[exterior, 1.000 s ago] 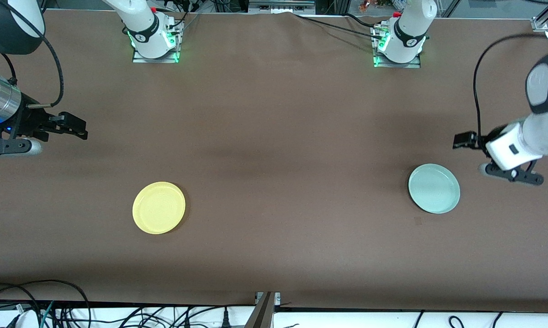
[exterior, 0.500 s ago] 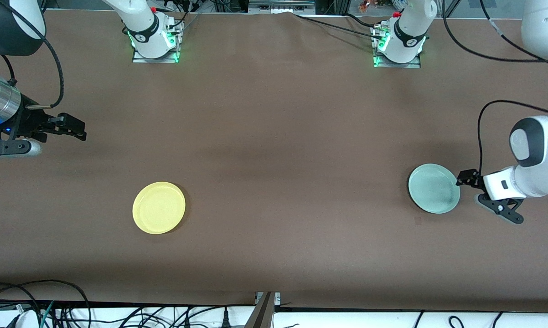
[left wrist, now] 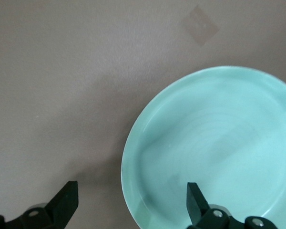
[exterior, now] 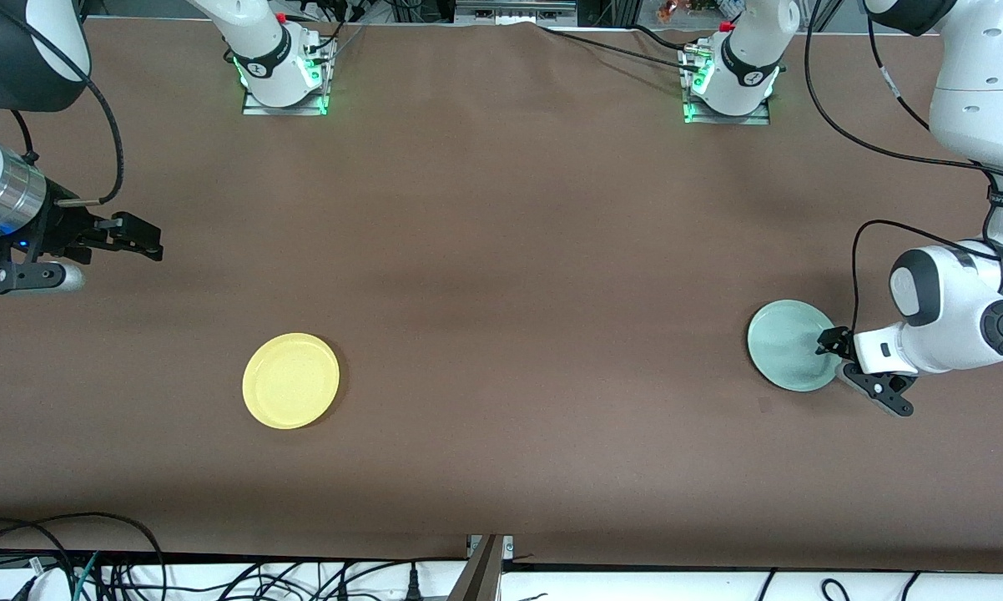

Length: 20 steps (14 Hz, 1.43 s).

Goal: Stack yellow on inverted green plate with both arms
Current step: 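Lower the left gripper and grasp the green plate's rim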

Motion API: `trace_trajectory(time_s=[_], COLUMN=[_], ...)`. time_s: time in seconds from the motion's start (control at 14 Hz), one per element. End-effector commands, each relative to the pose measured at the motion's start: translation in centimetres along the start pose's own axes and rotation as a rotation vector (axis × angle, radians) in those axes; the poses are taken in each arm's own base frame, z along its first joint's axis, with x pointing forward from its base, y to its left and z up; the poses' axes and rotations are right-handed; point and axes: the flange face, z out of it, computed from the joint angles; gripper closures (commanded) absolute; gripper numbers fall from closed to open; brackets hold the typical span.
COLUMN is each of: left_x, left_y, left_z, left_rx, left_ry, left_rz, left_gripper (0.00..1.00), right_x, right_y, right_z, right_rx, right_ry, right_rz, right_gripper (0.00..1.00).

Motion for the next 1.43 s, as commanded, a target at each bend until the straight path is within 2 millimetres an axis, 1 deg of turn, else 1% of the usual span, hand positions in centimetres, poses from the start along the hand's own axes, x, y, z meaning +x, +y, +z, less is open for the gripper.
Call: trace_trajectory(time_s=[0.0, 0.07, 0.14, 0.21, 0.29, 0.43, 0.5, 0.86, 0.93, 1.07, 1.14, 1.29, 1.36], left_x=[-0.4, -0.4, -0.5, -0.9, -1.4, -1.4, -1.4, -1.1, -0.7, 0.0, 1.1, 3.5, 5.8], left_y=[-0.2, -0.2, -0.1, -0.4, -0.8, -0.8, -0.8, -0.6, -0.2, 0.4, 1.4, 3.3, 5.2], left_z=[0.4, 0.7, 1.0, 1.6, 1.7, 1.7, 1.7, 1.2, 0.8, -1.2, -2.4, -4.7, -5.8], left_rx=[0.013, 0.009, 0.004, -0.004, -0.006, -0.008, -0.008, -0.009, -0.016, -0.024, -0.012, 0.087, 0.148], left_ry=[0.002, -0.001, -0.004, -0.009, -0.011, -0.012, -0.012, -0.013, -0.016, -0.03, -0.035, -0.099, -0.135], left_rz=[0.042, 0.042, 0.043, 0.035, 0.03, 0.084, 0.091, 0.097, 0.103, 0.117, 0.146, 0.274, 0.351], left_gripper=[0.0, 0.13, 0.42, 0.62, 0.73, 0.96, 1.0, 1.0, 1.0, 1.0, 1.0, 1.0, 1.0], right_x=[0.4, 0.4, 0.5, 0.5, 0.5, 0.5, 0.5, 0.5, 0.5, 0.5, 0.7, 0.8, 0.7], right_y=[-0.4, -0.4, -0.4, -0.4, -0.4, -0.4, -0.4, -0.4, -0.4, -0.4, -0.5, -0.3, -0.3], right_z=[-0.1, -0.1, -0.1, -0.1, -0.1, -0.1, -0.1, -0.1, -0.1, -0.1, 0.2, 0.2, 0.1], right_rx=[-0.014, -0.014, -0.014, -0.014, -0.013, -0.014, -0.014, -0.014, -0.014, -0.014, -0.013, -0.004, -0.01], right_ry=[0.006, 0.006, 0.005, 0.005, 0.005, 0.005, 0.005, 0.005, 0.005, 0.006, 0.008, 0.011, 0.012], right_rz=[0.006, 0.008, 0.006, 0.008, 0.006, 0.008, 0.006, 0.008, 0.008, 0.008, 0.008, 0.011, 0.009], right_gripper=[0.0, 0.0, 0.0, 0.0, 0.0, 0.0, 0.0, 0.0, 0.0, 0.0, 0.0, 0.0, 0.0])
